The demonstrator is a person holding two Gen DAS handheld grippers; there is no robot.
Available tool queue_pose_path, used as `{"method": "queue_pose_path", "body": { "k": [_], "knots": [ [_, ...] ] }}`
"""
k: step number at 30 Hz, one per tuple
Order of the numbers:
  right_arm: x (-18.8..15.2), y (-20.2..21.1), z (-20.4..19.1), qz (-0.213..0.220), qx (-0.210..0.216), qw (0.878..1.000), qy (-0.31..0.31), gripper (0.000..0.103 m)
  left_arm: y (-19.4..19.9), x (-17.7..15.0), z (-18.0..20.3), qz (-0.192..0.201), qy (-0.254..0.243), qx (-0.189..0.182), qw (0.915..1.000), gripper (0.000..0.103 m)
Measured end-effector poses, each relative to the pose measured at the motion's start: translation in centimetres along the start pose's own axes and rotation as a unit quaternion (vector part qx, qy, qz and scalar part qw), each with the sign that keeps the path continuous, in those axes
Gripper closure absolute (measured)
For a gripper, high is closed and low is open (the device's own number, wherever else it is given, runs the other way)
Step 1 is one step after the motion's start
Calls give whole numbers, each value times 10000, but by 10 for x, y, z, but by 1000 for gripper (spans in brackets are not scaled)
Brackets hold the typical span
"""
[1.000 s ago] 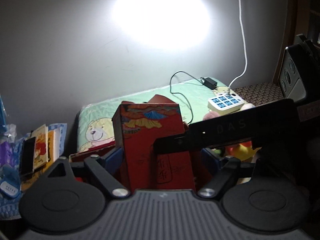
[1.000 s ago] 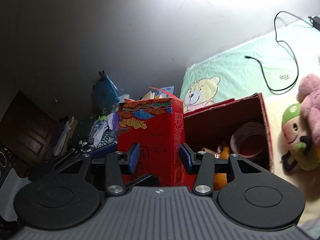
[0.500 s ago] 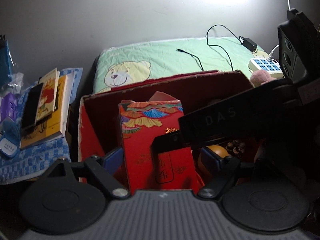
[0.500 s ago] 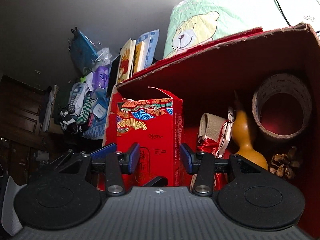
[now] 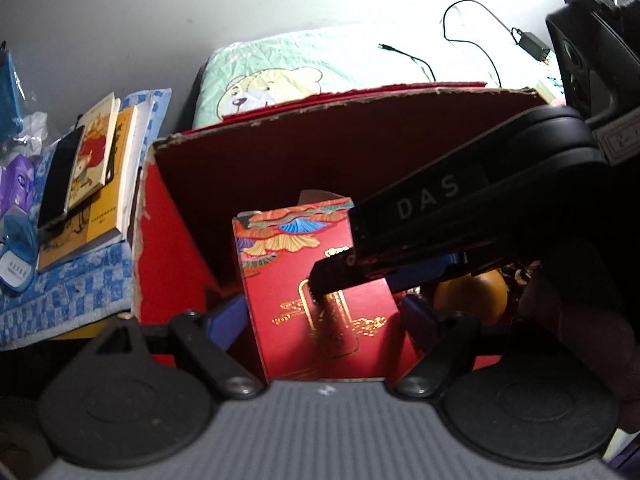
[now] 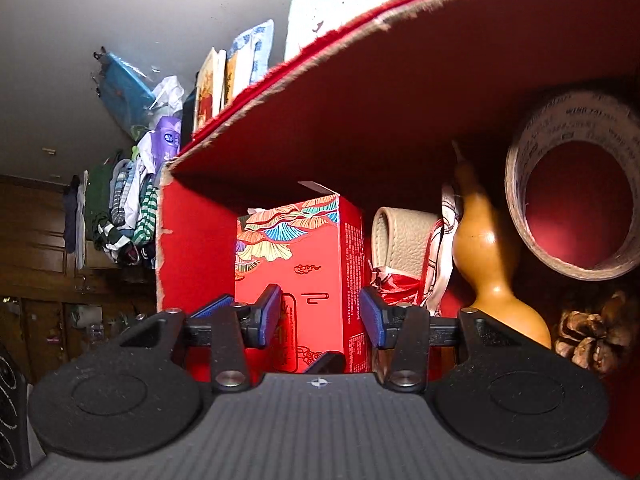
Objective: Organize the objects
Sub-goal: 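Lower the red envelope into the box beside the strap item, then open the right tool to release the envelope in the box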
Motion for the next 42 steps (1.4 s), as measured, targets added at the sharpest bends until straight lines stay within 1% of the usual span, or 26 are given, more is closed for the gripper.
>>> {"method": "queue_pose_path", "body": {
  "k": [6,11,16,20,31,35,38,42],
  "knots": [
    [1,-2,6,-98,166,9996,-202,55,-4,0,-3,-25,-53,140,9999,18],
    [1,-1,9,-44,193,9993,-306,58,-9,0,-4,-89,-148,311,9994,15],
    [0,3,7,171,68,9996,-214,61,-11,0,-4,-98,-189,365,9991,13],
    [0,5,6,364,-33,9992,-153,61,-12,2,-6,-93,-127,382,9991,13],
    [3,7,3,664,-206,9974,-173,62,-15,4,-5,-94,29,413,9991,12],
    [1,13,2,859,-346,9957,-101,62,-13,4,-5,-76,96,438,9990,12],
    [-2,20,0,1069,-610,9924,31,62,-9,5,-5,-24,145,460,9988,12],
    [-7,33,4,1326,-933,9867,66,62,-1,6,0,139,166,439,9988,11]
  ]
}}
Point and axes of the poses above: each gripper's, at about its wrist camera, not at the fingertips, and y roughly against the way its jaws point, z to its right, x to its top, the point moved 4 cm from there along -y, roughly the way its jaws point, and after that the axes turned 15 degrees about -x, right-handed, at the moved point
